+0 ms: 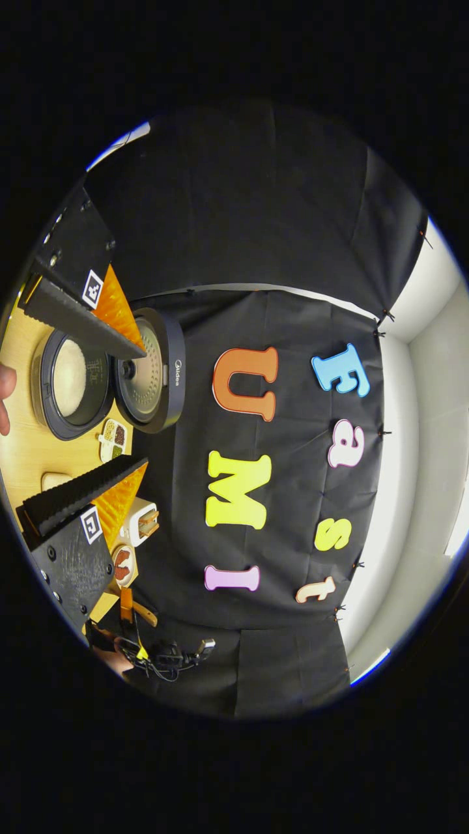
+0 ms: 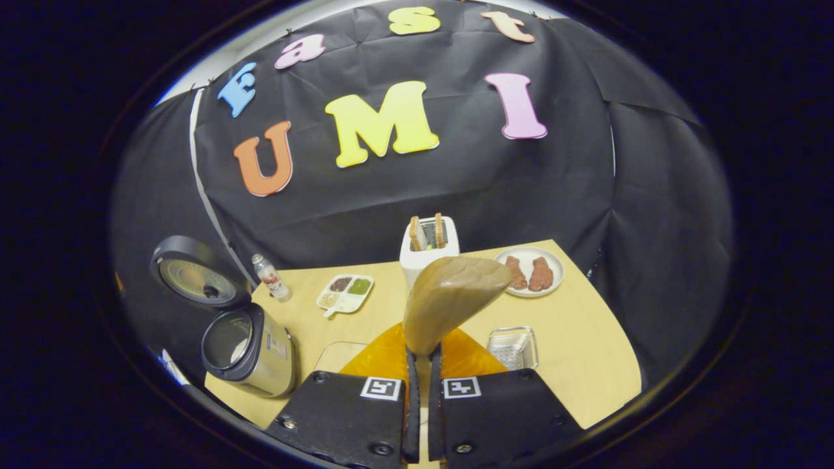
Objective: Close the left gripper, press the button to open the rice cooker; take a wooden spoon from the chopstick holder with the right hand, scoop a spoonful of rice and pour it into the rice cooker, then put the wooden spoon back into the chopstick holder.
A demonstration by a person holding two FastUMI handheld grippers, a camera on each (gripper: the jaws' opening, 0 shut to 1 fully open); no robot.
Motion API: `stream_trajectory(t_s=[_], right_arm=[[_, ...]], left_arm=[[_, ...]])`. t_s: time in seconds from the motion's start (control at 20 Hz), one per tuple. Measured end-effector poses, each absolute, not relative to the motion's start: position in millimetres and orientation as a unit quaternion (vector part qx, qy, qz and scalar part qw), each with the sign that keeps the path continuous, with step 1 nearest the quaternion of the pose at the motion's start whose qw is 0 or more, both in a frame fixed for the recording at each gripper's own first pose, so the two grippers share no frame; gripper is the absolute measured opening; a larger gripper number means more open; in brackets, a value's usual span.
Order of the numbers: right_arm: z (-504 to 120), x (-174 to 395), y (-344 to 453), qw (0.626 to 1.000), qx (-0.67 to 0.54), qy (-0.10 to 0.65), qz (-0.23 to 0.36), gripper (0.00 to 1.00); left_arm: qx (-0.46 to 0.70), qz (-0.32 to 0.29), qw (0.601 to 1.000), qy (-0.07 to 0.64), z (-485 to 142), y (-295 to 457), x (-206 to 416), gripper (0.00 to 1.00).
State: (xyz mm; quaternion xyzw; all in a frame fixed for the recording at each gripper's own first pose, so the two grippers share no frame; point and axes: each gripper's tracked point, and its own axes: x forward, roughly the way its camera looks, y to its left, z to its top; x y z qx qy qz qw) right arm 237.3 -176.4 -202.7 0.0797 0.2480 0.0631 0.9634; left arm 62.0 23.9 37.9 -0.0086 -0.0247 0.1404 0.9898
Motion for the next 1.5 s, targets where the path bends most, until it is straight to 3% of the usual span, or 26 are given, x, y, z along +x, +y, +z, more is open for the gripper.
stream_trajectory(t_s=[0.45, 0.9, 1.5], right_arm=[[-298, 248, -138, 0.960, -0.051, 0.270, 0.045, 0.10], [-328, 264, -130, 0.960, -0.141, 0.240, 0.028, 0.10], [-339, 261, -39, 0.956, 0.027, 0.260, 0.133, 0.10]], left_arm=[[-0.034, 0.189, 0.981, -0.013, 41, 71, 24, 0.95], [-0.051, 0.218, 0.975, 0.010, 30, 89, 10, 0.95], [-0.049, 0.245, 0.968, 0.028, 23, 99, -9, 0.95]])
